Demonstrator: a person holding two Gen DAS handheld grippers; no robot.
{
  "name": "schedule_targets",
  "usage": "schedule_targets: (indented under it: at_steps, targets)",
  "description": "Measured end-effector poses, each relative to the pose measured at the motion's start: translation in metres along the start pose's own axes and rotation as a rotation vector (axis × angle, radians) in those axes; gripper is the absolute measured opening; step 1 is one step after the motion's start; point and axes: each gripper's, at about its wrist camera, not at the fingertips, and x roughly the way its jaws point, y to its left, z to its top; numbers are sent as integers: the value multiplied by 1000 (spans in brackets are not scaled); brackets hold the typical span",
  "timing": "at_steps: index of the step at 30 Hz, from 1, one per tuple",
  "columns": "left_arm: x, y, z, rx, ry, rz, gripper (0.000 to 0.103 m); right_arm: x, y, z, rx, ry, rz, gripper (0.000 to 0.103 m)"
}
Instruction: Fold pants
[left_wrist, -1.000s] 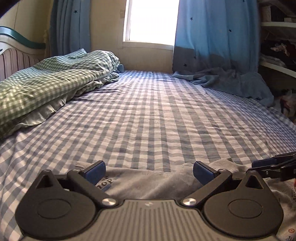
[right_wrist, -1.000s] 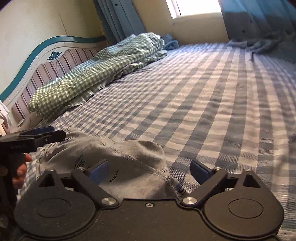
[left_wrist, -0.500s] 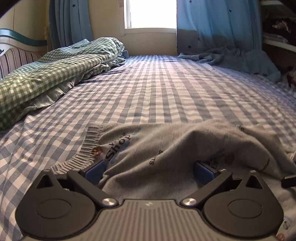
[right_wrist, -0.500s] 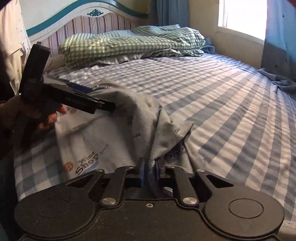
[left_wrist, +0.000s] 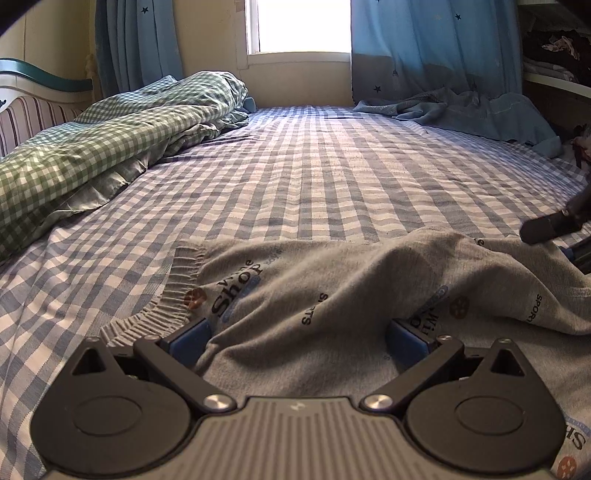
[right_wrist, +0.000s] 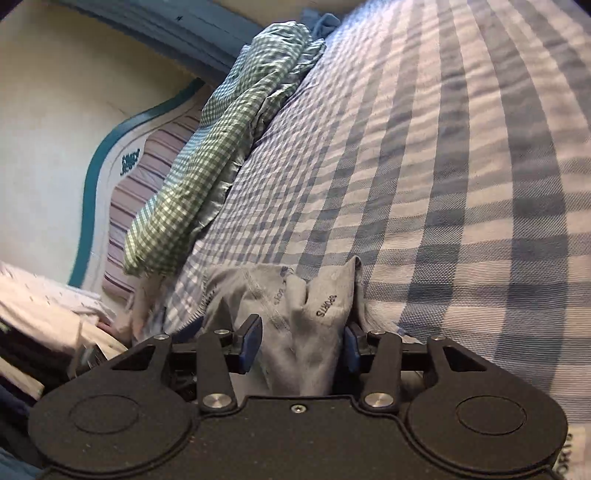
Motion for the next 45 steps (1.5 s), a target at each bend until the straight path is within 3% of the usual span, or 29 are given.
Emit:
schedule_targets:
  at_steps: [4,6,8,13,19,23,27,29,32,36,38,39,40,42,45]
  targets:
    - [0,0,0,-1,0,-1,103,6,-9,18,114,-15,3,34]
    - [0,1,0,-2,1,-3,103,10,-10,21,131,-16,-23,13]
    - [0,1,0,-4,1,-4,103,8,-11,23,152,-44,-55,4]
    - [2,1,-1,-5,6,-4,103,-5,12,39,39,-151,-64,2]
    - [-2,2,0,-8,-3,5,103,12,-10,58,16,-129,-177,2]
    - [-36,19,-3,-38,-67,-4,103,4,-21,58,34,-163,-192,19]
    - [-65,52,-13,-108,-79,65,103,-13,-7,49,-27,-176,-191,54]
    - [-68,74,-18,-178,-56,87,103,-14,0,43,-61,-162,-206,59]
    - [-59,107,-20,-328,-6,37,101,-7,2,38,-62,-133,-226,59]
    - [-41,137,-18,-556,75,-79,74,2,-1,37,-26,-123,-228,56]
    - [-43,139,-15,-564,61,-81,56,4,0,37,-25,-122,-228,56]
    - [-43,138,-11,-544,66,-84,34,4,1,37,-29,-119,-229,56]
    - [-43,136,-8,-527,68,-78,26,5,2,37,-35,-115,-231,56]
    - [-42,129,-3,-485,75,-27,16,8,3,37,-43,-107,-234,56]
    - [-47,124,0,-446,58,-9,13,9,5,36,-46,-109,-238,56]
